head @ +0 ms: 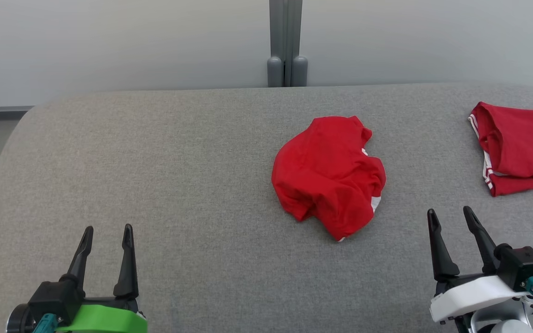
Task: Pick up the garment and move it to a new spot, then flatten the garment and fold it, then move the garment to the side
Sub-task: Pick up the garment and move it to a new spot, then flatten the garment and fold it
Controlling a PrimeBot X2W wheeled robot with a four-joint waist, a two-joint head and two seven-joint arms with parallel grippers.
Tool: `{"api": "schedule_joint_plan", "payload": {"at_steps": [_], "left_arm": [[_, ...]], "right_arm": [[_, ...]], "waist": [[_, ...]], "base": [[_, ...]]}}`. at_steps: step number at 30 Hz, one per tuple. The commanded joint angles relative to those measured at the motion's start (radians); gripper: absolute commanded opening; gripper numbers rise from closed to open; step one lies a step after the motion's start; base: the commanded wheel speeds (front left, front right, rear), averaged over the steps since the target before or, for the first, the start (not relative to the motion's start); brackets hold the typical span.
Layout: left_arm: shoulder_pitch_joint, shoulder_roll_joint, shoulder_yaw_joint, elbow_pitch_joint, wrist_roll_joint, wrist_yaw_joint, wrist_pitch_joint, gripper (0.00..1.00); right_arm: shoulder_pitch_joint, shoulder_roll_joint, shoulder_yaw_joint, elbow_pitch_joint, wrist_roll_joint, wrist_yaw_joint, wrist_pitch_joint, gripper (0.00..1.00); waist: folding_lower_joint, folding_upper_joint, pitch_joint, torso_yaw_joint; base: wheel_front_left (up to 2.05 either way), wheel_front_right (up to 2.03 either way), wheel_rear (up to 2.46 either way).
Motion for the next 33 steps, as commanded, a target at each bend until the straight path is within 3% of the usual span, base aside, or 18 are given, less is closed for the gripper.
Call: {"api": "schedule_joint_plan", "payload": {"at_steps": [1, 14, 33], "left_arm": [[0.015, -0.004, 0.008, 0.006, 0.009, -0.007, 0.000, 1.00], [-0.004, -0.027, 0.035, 0.021, 0.042, -0.041, 0.000, 1.00], [-0.008, -0.045, 0.056, 0.031, 0.068, -0.057, 0.000, 1.00]], "right_arm": [[0.013, -0.001, 0.002, -0.004, -0.004, -0.002, 0.003, 1.00], [0.018, -0.005, 0.011, 0.015, -0.002, -0.002, -0.001, 1.00], [0.010, -0.007, 0.012, 0.023, -0.005, -0.002, -0.005, 1.00]], "waist": [[0.0000, 0.0000, 0.001, 0.001], [0.0000, 0.0000, 0.000, -0.001], [0.0000, 0.0000, 0.001, 0.000]], "base": [[0.00, 0.00, 0.00], [0.00, 0.00, 0.00], [0.00, 0.00, 0.00]]}}
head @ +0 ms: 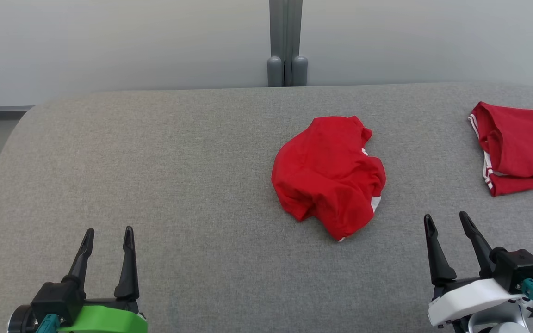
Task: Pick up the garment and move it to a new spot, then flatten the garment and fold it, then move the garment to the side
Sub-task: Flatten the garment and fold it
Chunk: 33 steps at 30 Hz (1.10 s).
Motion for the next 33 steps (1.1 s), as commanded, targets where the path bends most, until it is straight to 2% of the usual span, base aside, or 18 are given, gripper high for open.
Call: {"api": "schedule_joint_plan", "payload": {"at_steps": [1, 9, 15, 21, 27, 33], "left_arm": [[-0.006, -0.001, 0.003, 0.003, 0.008, -0.003, 0.000, 1.00], [-0.008, -0.007, 0.002, 0.006, 0.016, -0.010, 0.000, 1.00], [-0.039, -0.022, -0.048, 0.026, 0.018, -0.022, 0.000, 1.00], [-0.097, -0.042, -0.156, 0.076, 0.012, -0.033, 0.000, 1.00], [-0.173, -0.061, -0.305, 0.144, -0.016, -0.038, 0.000, 1.00], [-0.256, -0.066, -0.446, 0.229, -0.089, -0.039, 0.000, 1.00]], "right_arm": [[0.003, -0.002, 0.000, 0.002, -0.005, -0.002, -0.004, 1.00], [0.002, -0.001, 0.001, 0.007, -0.006, -0.002, -0.005, 1.00], [-0.013, -0.002, 0.008, 0.009, -0.004, -0.002, -0.004, 1.00], [-0.033, -0.011, 0.021, 0.008, 0.000, -0.002, -0.006, 1.00], [-0.059, -0.019, 0.020, 0.004, 0.000, -0.002, -0.007, 1.00], [-0.087, -0.016, 0.021, 0.002, 0.002, -0.002, -0.016, 1.00]], "waist": [[0.0000, 0.0000, 0.000, 0.000], [0.0000, 0.0000, -0.004, -0.002], [0.0000, 0.0000, 0.007, -0.011], [0.0000, 0.0000, 0.042, -0.045], [0.0000, 0.0000, 0.096, -0.106], [0.0000, 0.0000, 0.156, -0.165]], "base": [[0.00, 0.00, 0.00], [0.00, 0.00, 0.00], [0.00, 0.00, 0.00], [0.00, 0.00, 0.00], [0.00, 0.00, 0.00], [0.00, 0.00, 0.00]]}}
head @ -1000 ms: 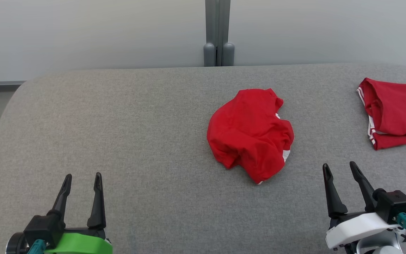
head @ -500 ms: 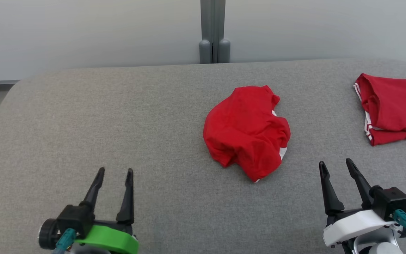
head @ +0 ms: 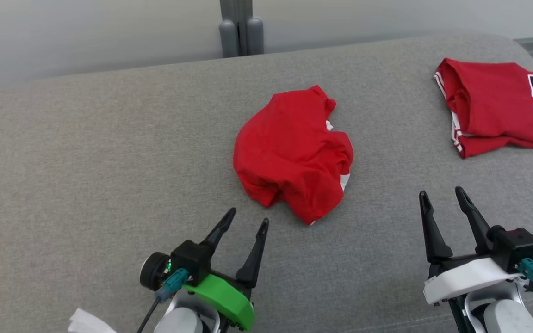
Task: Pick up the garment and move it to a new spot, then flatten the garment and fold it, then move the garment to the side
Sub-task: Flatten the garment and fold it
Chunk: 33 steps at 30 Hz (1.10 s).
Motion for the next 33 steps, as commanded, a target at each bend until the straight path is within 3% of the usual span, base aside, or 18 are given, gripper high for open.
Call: {"api": "schedule_joint_plan", "payload": {"at_steps": [1, 12, 23, 24, 25, 27, 33], "left_arm": [[-0.034, 0.002, -0.024, 0.023, -0.020, -0.002, 0.000, 1.00], [-0.172, 0.000, -0.171, 0.215, -0.120, -0.003, 0.000, 1.00], [-0.295, -0.001, -0.281, 0.294, -0.201, -0.003, 0.000, 1.00], [-0.307, 0.000, -0.277, 0.286, -0.208, -0.003, 0.000, 0.96], [-0.314, 0.000, -0.272, 0.278, -0.212, -0.002, 0.000, 0.54], [-0.322, 0.000, -0.261, 0.264, -0.214, 0.005, 0.000, 0.00], [-0.310, 0.000, -0.175, 0.196, -0.180, 0.025, 0.000, 0.00]], "right_arm": [[-0.020, 0.000, 0.004, 0.000, 0.003, -0.002, -0.008, 1.00], [-0.069, 0.011, 0.002, 0.010, 0.003, -0.002, -0.031, 1.00], [-0.103, 0.019, 0.016, 0.035, 0.005, -0.002, -0.049, 1.00], [-0.105, 0.019, 0.015, 0.035, 0.003, -0.002, -0.050, 1.00], [-0.106, 0.020, 0.014, 0.036, 0.002, -0.002, -0.051, 1.00], [-0.106, 0.021, 0.009, 0.038, 0.001, -0.002, -0.053, 1.00], [-0.091, 0.022, -0.006, 0.045, -0.003, -0.002, -0.057, 1.00]], "waist": [[0.0000, 0.0000, 0.057, -0.059], [0.0000, 0.0000, 0.151, -0.144], [0.0000, 0.0000, 0.192, -0.187], [0.0000, 0.0000, 0.192, -0.189], [0.0000, 0.0000, 0.192, -0.189], [0.0000, 0.0000, 0.190, -0.187], [0.0000, 0.0000, 0.167, -0.153]], "base": [[0.00, 0.00, 0.00], [0.00, 0.00, 0.00], [0.00, 0.00, 0.00], [0.00, 0.00, 0.00], [0.00, 0.00, 0.00], [0.00, 0.00, 0.00], [0.00, 0.00, 0.00]]}}
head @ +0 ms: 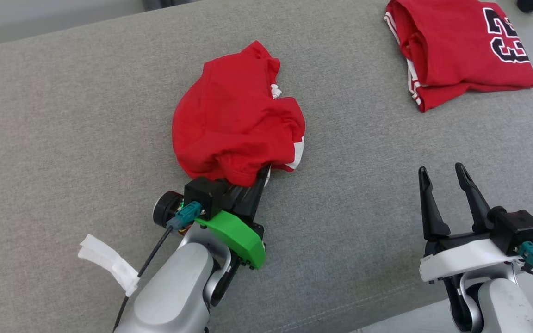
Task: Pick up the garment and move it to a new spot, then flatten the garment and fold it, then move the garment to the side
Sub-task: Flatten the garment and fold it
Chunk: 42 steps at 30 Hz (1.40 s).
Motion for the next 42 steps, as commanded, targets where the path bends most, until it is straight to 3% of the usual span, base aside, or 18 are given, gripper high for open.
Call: {"api": "schedule_joint_plan", "payload": {"at_steps": [1, 12, 20, 26, 27, 28, 29, 42], "left_arm": [[0.019, 0.005, 0.023, -0.018, 0.016, 0.005, 0.000, 0.00], [0.163, 0.084, 0.156, -0.177, 0.093, 0.017, 0.000, 0.00], [0.313, 0.183, 0.183, -0.199, 0.062, 0.037, 0.023, 0.00], [0.358, 0.198, 0.198, -0.179, 0.040, 0.051, 0.023, 0.00], [0.359, 0.194, 0.199, -0.178, 0.041, 0.055, 0.021, 0.30], [0.357, 0.189, 0.202, -0.179, 0.044, 0.058, 0.017, 0.84], [0.356, 0.186, 0.205, -0.180, 0.041, 0.058, 0.016, 1.00], [0.416, 0.151, 0.376, -0.366, 0.097, 0.082, 0.000, 1.00]], "right_arm": [[0.006, 0.001, -0.003, 0.004, -0.003, -0.002, -0.006, 1.00], [0.032, -0.006, -0.004, 0.018, 0.001, -0.002, -0.005, 1.00], [0.038, -0.015, -0.009, 0.023, 0.007, -0.002, 0.000, 1.00], [0.042, -0.022, -0.011, 0.032, 0.009, -0.002, 0.003, 1.00], [0.041, -0.023, -0.011, 0.034, 0.009, -0.002, 0.004, 1.00], [0.040, -0.025, -0.011, 0.036, 0.009, -0.002, 0.005, 1.00], [0.040, -0.025, -0.010, 0.038, 0.009, -0.002, 0.006, 1.00], [0.064, -0.034, 0.000, 0.042, 0.011, -0.002, 0.017, 1.00]], "waist": [[-0.0001, -0.0001, -0.019, 0.026], [-0.0001, -0.0001, -0.092, 0.157], [-0.0001, -0.0001, -0.095, 0.216], [-0.0001, -0.0001, -0.095, 0.245], [-0.0001, -0.0001, -0.098, 0.249], [-0.0001, -0.0001, -0.102, 0.253], [-0.0001, -0.0001, -0.106, 0.257], [-0.0001, -0.0001, -0.167, 0.315]], "base": [[0.00, 0.00, 0.00], [0.00, 0.00, 0.00], [0.00, 0.00, 0.00], [0.00, 0.00, 0.00], [0.00, 0.00, 0.00], [0.00, 0.00, 0.00], [0.00, 0.00, 0.00], [0.00, 0.00, 0.00]]}}
